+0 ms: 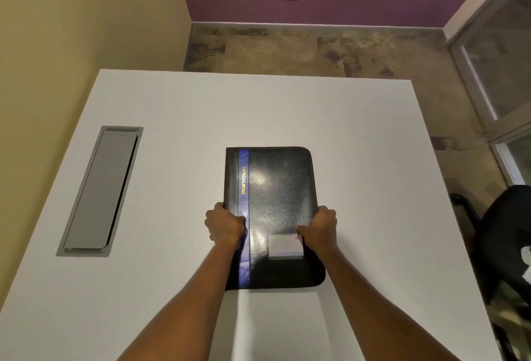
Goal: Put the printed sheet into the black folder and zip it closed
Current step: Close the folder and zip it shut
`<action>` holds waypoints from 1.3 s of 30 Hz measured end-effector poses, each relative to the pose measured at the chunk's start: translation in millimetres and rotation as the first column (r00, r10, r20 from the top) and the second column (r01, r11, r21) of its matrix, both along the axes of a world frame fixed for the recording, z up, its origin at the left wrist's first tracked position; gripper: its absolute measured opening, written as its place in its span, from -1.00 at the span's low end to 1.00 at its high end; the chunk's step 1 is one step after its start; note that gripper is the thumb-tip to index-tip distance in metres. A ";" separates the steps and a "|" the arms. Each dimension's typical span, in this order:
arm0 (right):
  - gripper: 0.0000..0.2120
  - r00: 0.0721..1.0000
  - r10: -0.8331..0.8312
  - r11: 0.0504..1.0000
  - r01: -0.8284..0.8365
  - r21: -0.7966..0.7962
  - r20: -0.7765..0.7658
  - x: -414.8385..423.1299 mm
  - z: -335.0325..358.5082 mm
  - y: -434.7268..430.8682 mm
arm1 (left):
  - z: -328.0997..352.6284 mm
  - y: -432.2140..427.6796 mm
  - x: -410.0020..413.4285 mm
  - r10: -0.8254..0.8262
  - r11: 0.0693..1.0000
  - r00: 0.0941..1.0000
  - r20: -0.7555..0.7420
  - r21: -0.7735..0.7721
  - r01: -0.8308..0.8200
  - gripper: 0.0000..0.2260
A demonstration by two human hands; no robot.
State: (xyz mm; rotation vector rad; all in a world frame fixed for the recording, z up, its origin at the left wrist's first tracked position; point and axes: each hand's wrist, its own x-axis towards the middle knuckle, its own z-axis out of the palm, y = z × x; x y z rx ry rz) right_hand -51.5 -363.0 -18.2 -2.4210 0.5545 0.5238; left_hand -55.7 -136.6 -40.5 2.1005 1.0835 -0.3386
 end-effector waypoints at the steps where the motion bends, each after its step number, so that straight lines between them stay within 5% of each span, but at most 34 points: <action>1: -0.40 1.000 0.007 1.000 -0.007 0.012 0.013 7.3 2.0 10.3 | 4.8 11.2 6.2 0.006 1.000 1.000 0.021 -0.001 -0.005 -0.46; 14: -0.39 0.991 0.044 0.994 -0.057 0.096 0.128 135.6 10.9 164.3 | 31.7 174.3 134.7 0.042 0.997 0.986 0.158 0.051 -0.050 -0.43; 28: -0.43 0.995 0.085 0.995 -0.088 0.053 0.058 185.6 -26.9 216.7 | -14.9 226.3 179.7 0.023 0.998 0.998 0.053 0.058 -0.027 -0.52; 34: -0.44 0.982 0.183 0.982 -0.184 0.037 0.042 176.2 -13.4 212.3 | -1.9 213.3 165.6 -0.109 0.978 0.994 0.010 0.181 0.105 -0.62; 39: -0.55 0.915 0.339 0.941 -0.326 -0.092 0.219 143.3 11.5 204.4 | 22.3 185.9 125.9 -0.312 0.896 0.950 -0.022 0.324 0.302 -0.64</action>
